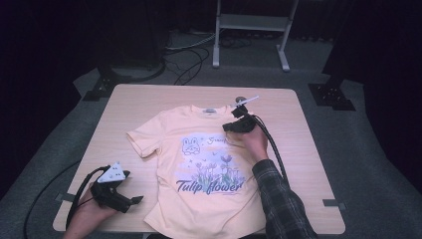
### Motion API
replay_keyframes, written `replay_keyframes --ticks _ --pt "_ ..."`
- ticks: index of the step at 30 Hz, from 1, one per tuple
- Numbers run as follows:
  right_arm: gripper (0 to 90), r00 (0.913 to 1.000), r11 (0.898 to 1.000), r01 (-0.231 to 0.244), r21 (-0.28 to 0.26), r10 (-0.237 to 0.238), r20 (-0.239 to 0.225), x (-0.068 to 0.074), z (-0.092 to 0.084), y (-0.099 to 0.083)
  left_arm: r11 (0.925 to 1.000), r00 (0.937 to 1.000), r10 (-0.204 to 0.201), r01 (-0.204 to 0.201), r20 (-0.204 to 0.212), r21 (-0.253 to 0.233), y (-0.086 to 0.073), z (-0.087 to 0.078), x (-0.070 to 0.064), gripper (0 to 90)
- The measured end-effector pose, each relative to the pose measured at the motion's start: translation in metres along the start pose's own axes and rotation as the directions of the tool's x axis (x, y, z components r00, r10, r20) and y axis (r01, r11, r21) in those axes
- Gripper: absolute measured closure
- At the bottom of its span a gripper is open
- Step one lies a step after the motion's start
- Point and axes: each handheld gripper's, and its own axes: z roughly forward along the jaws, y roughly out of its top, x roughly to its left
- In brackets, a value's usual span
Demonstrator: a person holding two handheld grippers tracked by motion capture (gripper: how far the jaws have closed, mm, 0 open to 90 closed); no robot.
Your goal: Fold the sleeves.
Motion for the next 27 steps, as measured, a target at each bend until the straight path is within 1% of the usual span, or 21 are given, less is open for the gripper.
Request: replay_keyframes --ticks 3,7,10,12,13,15,17,18,22,26,27 --pt "88.0 1.0 1.0 0.006 0.004 -0.006 -0.002 0.0 0.003 -0.001 1.0 1.0 0.0 0.0 0.0 0.0 0.0 0.0 0.0 0.0" --pt "87.6 1.0 1.0 0.002 0.002 -0.002 -0.001 0.001 0.003 -0.001 1.0 1.0 0.0 0.0 0.0 0.0 0.0 0.0 0.0 0.0" --pt "84.0 0.9999 1.0 -0.005 -0.01 0.005 -0.009 0.002 0.001 0.0 1.0 1.0 0.0 0.0 0.0 0.0 0.0 0.0 0.0 0.0" --pt "79.1 0.9999 1.0 -0.004 -0.016 0.004 -0.013 0.003 0.0 0.001 1.0 1.0 0.0 0.0 0.0 0.0 0.0 0.0 0.0 0.0" --pt "78.5 0.9998 1.0 0.0 -0.022 -0.001 -0.021 0.003 0.0 0.001 1.0 1.0 0.0 0.0 0.0 0.0 0.0 0.0 0.0 0.0" --pt "73.8 0.9998 1.0 -0.004 -0.026 0.003 -0.02 0.004 -0.001 0.001 1.0 1.0 0.0 0.0 0.0 0.0 0.0 0.0 0.0 0.0" --pt "71.2 0.9995 0.999 -0.004 -0.033 0.003 -0.031 0.005 -0.002 0.002 1.0 1.0 0.0 0.0 0.0 0.0 0.0 0.0 0.0 0.0" --pt "68.9 0.9996 0.999 -0.003 -0.036 0.002 -0.027 0.005 -0.003 0.002 1.0 1.0 0.0 0.0 0.0 0.0 0.0 0.0 0.0 0.0" --pt "61.5 0.999 0.999 -0.027 -0.047 0.026 -0.037 0.004 -0.006 0.002 1.0 1.0 0.0 0.0 0.0 0.0 0.0 0.0 0.0 0.0" --pt "50.3 0.9974 0.996 -0.048 -0.073 0.043 -0.057 0.002 -0.01 0.003 1.0 1.0 0.0 0.0 0.0 0.0 0.0 0.0 0.0 0.0" --pt "45.1 0.9976 0.995 -0.055 -0.079 0.051 -0.048 0.002 -0.011 0.003 1.0 1.0 0.0 0.0 0.0 0.0 0.0 0.0 0.0 0.0"
